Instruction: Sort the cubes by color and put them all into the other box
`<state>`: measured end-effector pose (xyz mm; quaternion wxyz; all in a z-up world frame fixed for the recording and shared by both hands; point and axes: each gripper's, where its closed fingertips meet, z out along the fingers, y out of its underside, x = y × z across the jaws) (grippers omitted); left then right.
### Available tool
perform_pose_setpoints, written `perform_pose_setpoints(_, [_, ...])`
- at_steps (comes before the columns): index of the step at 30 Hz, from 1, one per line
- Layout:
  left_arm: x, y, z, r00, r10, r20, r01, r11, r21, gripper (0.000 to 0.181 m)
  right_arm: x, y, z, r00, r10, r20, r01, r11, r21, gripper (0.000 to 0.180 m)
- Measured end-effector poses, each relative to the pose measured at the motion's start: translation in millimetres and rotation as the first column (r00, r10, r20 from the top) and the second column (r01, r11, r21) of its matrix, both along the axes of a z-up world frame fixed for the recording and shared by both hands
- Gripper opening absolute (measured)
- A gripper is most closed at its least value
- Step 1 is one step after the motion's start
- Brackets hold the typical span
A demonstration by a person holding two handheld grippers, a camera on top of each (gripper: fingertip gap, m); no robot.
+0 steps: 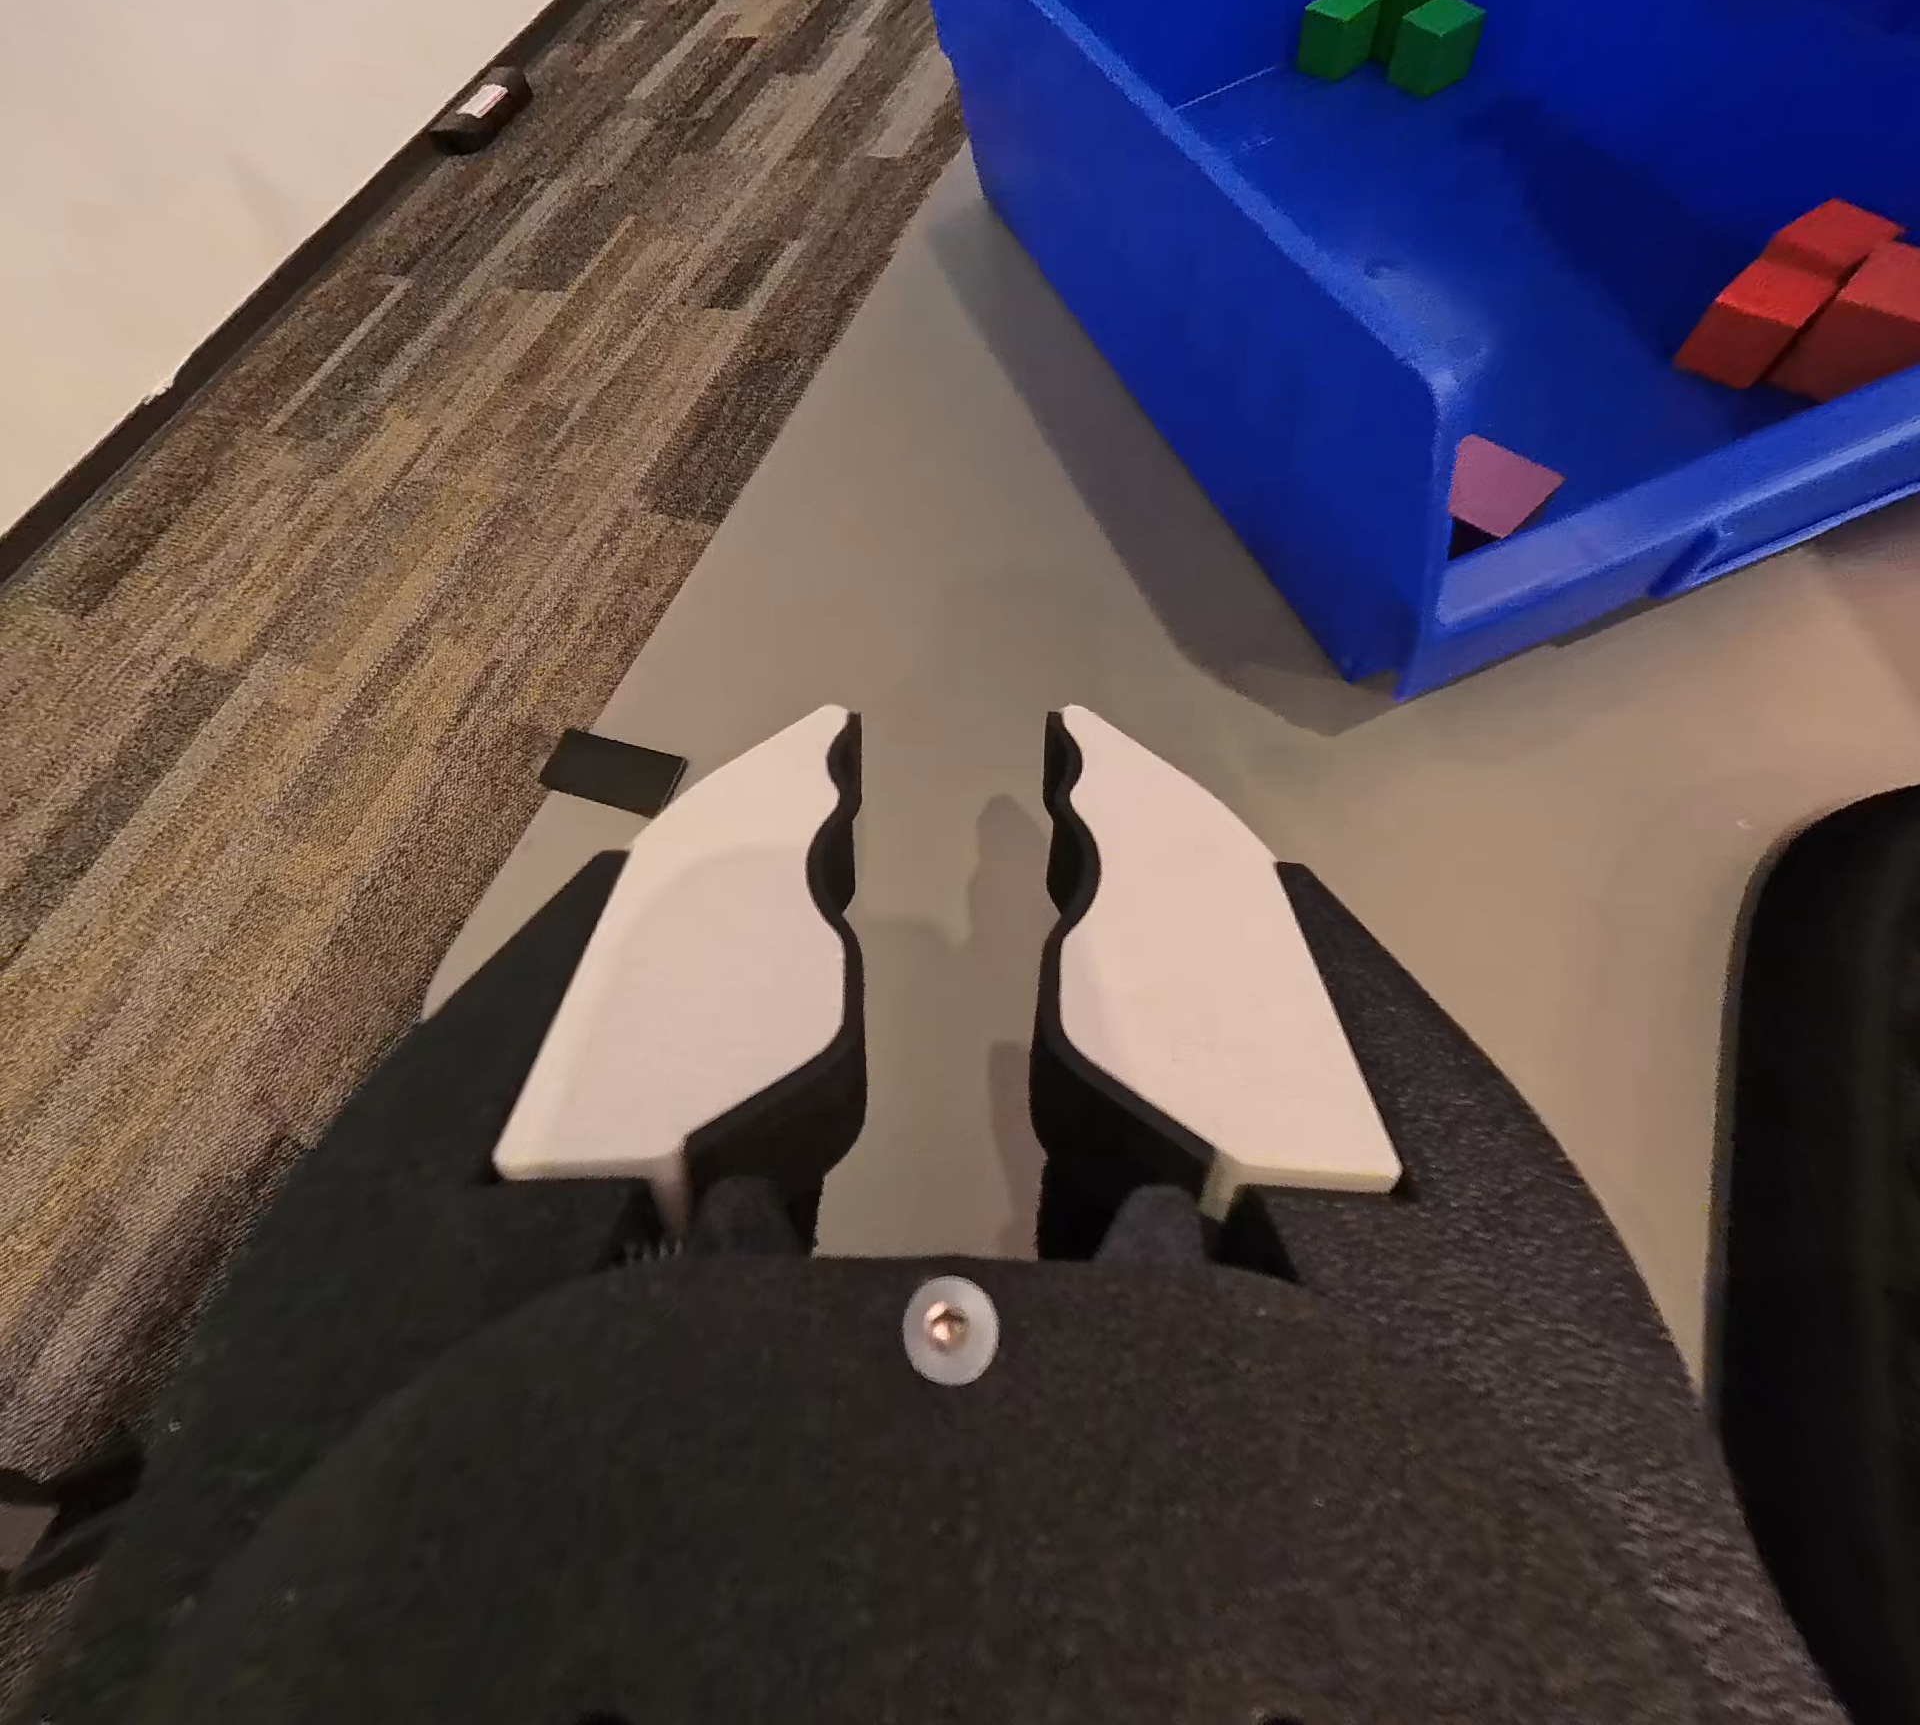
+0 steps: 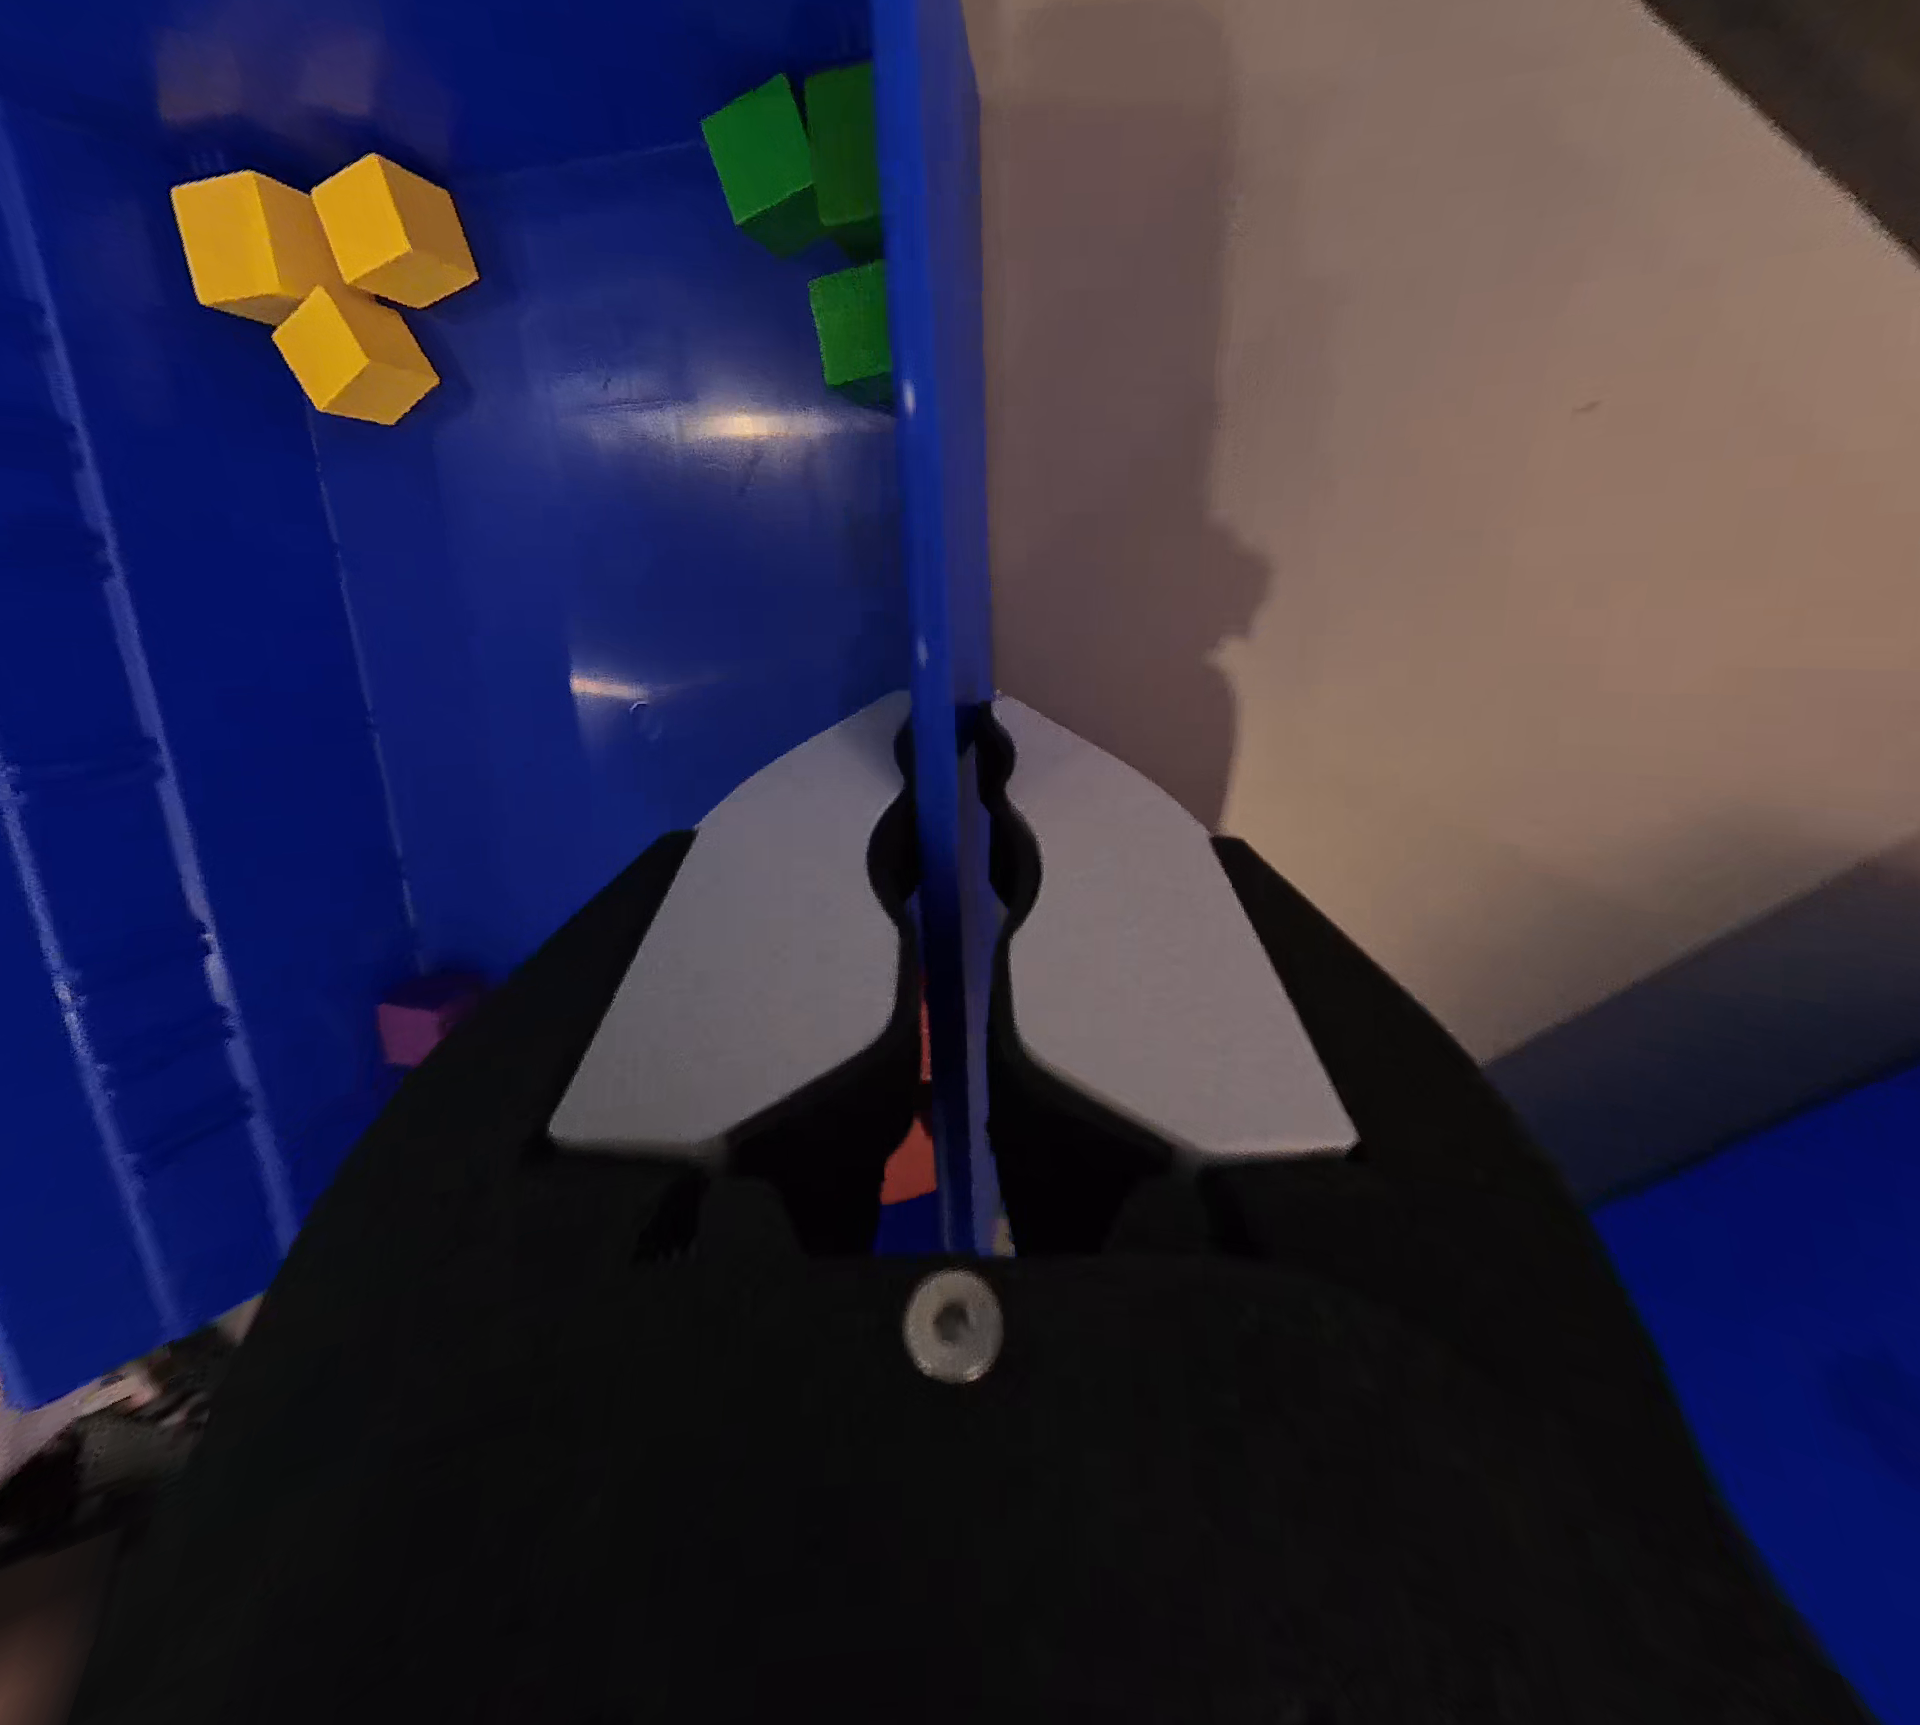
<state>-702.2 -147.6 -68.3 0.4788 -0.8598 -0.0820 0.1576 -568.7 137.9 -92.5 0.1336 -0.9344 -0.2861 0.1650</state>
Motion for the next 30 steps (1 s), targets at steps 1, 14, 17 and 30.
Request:
perform_pose_setpoints(1, [3,1,1,1.000,-0.007,0.006,0.007,1.000,0.005,0.034,0,1,2,1.000,0.014,0.000,-0.014,0.999,0.033,0.007])
perform_pose_setpoints(14, [61,38,19,0.970,-0.130,0.207,0.096,0.981,0.166,0.061,56,4,133,0.999,0.032,0.005,-0.025,0.663,0.748,0.028])
perform_pose_setpoints(17, [62,54,18,0.974,-0.106,0.199,0.073,0.983,0.170,0.060,86,-5,145,1.000,0.003,0.002,-0.003,0.629,0.777,0.031])
perform_pose_setpoints(30, [53,101,-14,0.989,-0.103,0.110,0.103,0.995,0.009,0.046,224,-30,157,0.989,-0.144,-0.035,0.118,0.623,0.773,0.035])
